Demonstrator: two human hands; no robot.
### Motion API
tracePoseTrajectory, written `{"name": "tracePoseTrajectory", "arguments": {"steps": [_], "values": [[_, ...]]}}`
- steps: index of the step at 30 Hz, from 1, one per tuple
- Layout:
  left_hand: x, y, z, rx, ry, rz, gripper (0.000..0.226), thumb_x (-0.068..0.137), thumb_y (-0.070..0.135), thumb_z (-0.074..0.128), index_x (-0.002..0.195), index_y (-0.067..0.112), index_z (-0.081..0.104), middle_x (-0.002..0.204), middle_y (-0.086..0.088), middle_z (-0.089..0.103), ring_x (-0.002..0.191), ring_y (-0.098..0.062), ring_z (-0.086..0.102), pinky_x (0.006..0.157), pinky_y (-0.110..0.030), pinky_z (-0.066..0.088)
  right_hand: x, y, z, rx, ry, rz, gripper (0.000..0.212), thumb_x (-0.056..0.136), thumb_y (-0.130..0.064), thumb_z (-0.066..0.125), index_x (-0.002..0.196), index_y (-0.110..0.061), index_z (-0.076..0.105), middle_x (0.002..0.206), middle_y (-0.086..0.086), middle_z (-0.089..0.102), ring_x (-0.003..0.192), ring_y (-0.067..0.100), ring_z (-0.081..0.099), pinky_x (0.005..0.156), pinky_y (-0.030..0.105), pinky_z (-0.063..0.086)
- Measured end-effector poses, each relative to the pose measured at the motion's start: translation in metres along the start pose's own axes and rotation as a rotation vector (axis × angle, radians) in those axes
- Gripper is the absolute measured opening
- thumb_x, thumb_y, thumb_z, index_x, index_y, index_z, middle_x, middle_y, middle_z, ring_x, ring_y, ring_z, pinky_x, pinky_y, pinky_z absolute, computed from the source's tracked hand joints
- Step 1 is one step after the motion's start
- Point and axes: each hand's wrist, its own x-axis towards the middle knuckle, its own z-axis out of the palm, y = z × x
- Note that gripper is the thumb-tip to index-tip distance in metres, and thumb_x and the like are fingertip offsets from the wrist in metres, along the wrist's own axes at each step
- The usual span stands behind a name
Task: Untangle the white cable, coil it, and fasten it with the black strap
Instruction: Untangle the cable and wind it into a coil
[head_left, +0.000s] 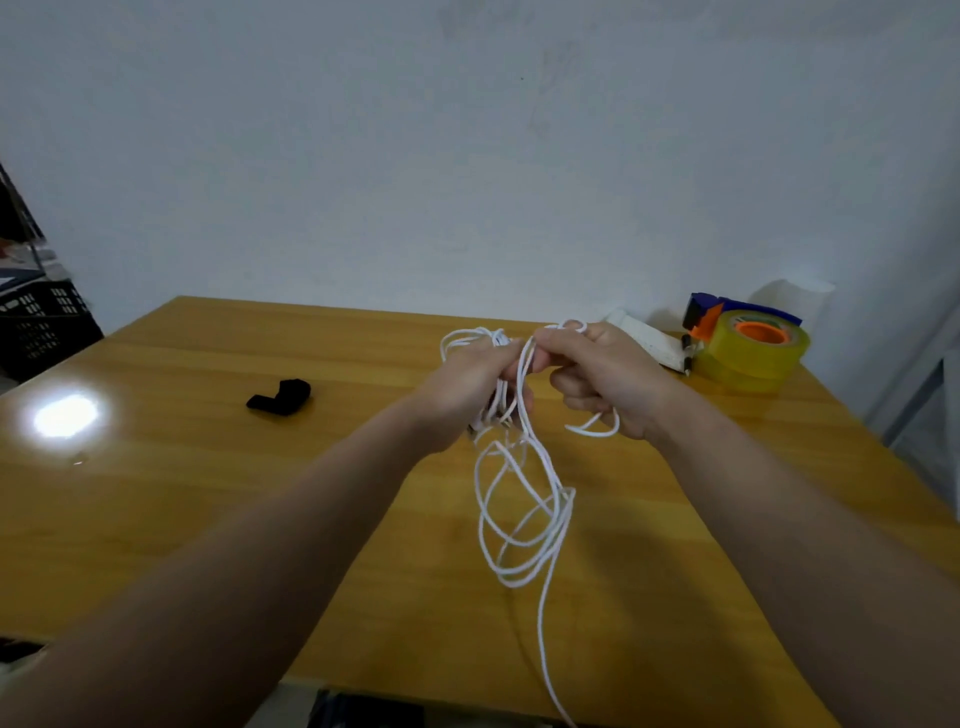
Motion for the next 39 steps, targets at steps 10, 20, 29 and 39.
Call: {"name": "tracePoseTrajectory", "arguments": {"steps": [10,20,29,39], "values": [[-0.005,0.003,-0.004,0.101,-0.12,-0.072,0.029,0.102,0.033,0.035,0.091,0.014,0.054,0.057,-0.01,0.064,0.047,-0.02,0.055,0.047,-0.021,0.043,0.008,0.01,-0.026,0.309,0.038,0.025,0.037,0.096,-0.021,0.043,0.061,-0.011,0.038,0.079,0.011,0.072,0.03,0.004,0.017,0.031,0.012,0.011],[-0.007,-0.001,-0.002,0.124,-0.227,-0.106,0.055,0.1,0.048,0.035,0.063,0.018,0.063,0.052,0.002,0.022,0.041,-0.007,0.019,0.041,-0.021,0.018,0.007,0.013,-0.037,0.248,-0.007,0.065,0.042,0.086,-0.037,0.054,0.057,-0.012,0.037,0.074,0.007,0.071,0.031,0.005,0.014,0.031,0.014,0.01],[-0.002,-0.004,-0.047,0.211,-0.267,-0.209,0.045,0.094,0.021,0.057,0.052,0.022,0.043,0.046,0.004,0.024,0.04,-0.01,0.016,0.044,-0.021,0.015,-0.001,0.056,-0.091,-0.935,0.237,0.038,0.057,0.076,-0.068,0.05,0.053,-0.019,0.03,0.051,-0.001,0.029,0.049,0.014,0.032,0.053,0.031,0.024],[0.012,-0.007,-0.023,0.086,-0.071,-0.043,0.037,0.1,0.028,0.046,0.064,0.018,0.04,0.044,0.01,0.036,0.036,-0.006,0.03,0.04,-0.019,0.026,0.004,0.039,0.014,-1.029,0.36,-0.036,0.058,0.081,-0.053,0.06,0.123,-0.016,0.043,0.11,0.003,0.056,0.1,0.021,0.056,0.079,0.036,0.045]]}}
